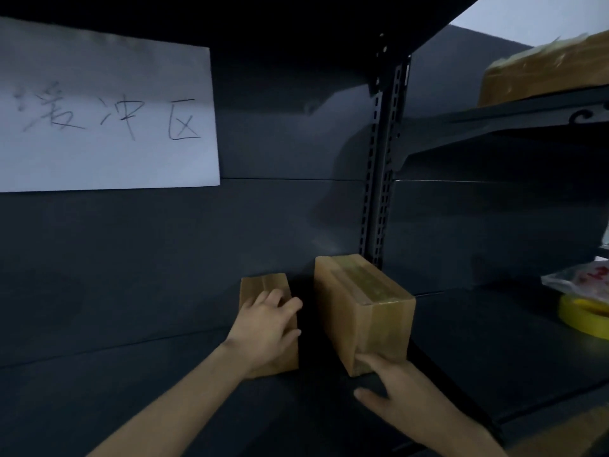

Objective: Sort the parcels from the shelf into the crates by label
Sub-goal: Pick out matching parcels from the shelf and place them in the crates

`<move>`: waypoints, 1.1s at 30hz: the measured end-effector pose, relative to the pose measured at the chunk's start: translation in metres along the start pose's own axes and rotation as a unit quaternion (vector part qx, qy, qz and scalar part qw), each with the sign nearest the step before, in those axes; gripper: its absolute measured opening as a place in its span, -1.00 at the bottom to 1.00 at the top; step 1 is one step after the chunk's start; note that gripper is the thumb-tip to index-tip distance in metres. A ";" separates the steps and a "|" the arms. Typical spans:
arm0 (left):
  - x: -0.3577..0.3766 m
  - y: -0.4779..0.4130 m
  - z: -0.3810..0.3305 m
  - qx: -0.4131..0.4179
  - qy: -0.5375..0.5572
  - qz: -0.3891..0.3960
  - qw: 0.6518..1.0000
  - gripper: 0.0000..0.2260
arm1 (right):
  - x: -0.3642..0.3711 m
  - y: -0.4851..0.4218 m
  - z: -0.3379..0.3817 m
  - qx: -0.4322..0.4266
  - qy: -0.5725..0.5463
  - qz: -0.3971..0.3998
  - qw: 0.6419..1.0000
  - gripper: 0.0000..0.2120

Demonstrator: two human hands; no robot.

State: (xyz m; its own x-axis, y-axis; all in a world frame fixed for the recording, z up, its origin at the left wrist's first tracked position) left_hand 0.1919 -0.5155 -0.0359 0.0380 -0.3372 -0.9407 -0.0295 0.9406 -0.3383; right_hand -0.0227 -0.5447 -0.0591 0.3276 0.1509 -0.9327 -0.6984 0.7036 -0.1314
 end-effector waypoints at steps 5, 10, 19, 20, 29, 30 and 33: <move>-0.009 0.034 0.029 -0.051 -0.011 -0.056 0.997 -0.61 | 0.011 -0.019 0.019 -0.052 -0.038 0.026 0.998 -0.46; -0.016 0.061 0.057 -0.120 -0.054 -0.076 0.988 -0.66 | 0.023 -0.038 0.033 -0.093 -0.025 0.035 0.995 -0.48; -0.004 0.107 0.082 -0.393 0.178 -0.099 0.896 -0.11 | 0.042 -0.057 0.060 -0.132 -0.038 0.072 0.988 -0.48; -0.005 0.107 0.080 -0.387 0.164 -0.111 0.901 -0.11 | 0.043 -0.058 0.062 -0.133 -0.040 0.072 0.988 -0.49; 0.000 0.102 0.066 -0.156 -0.180 -0.221 0.946 -0.07 | 0.045 -0.054 0.061 -0.136 -0.038 0.061 0.988 -0.48; 0.005 0.102 0.062 -0.127 -0.197 -0.221 0.947 -0.08 | 0.045 -0.052 0.060 -0.134 -0.039 0.061 0.988 -0.48; 0.019 0.102 0.053 -0.070 -0.222 -0.194 0.953 -0.09 | 0.044 -0.048 0.054 -0.127 -0.038 0.060 0.989 -0.49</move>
State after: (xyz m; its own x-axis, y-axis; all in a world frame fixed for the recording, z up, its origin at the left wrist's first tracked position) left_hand 0.2430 -0.4240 -0.0873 0.4915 -0.5793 -0.6502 -0.0584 0.7230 -0.6884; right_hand 0.0598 -0.5346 -0.0755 0.2722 0.2820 -0.9200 -0.8692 0.4821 -0.1095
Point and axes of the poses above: each hand's wrist, its own y-axis away from the middle knuckle, its own x-axis out of the palm, z = x × y, the point moved 3 cm from there along -y, towards the middle knuckle, and after that the axes turned 1 degree about y, right-handed, at the moved point
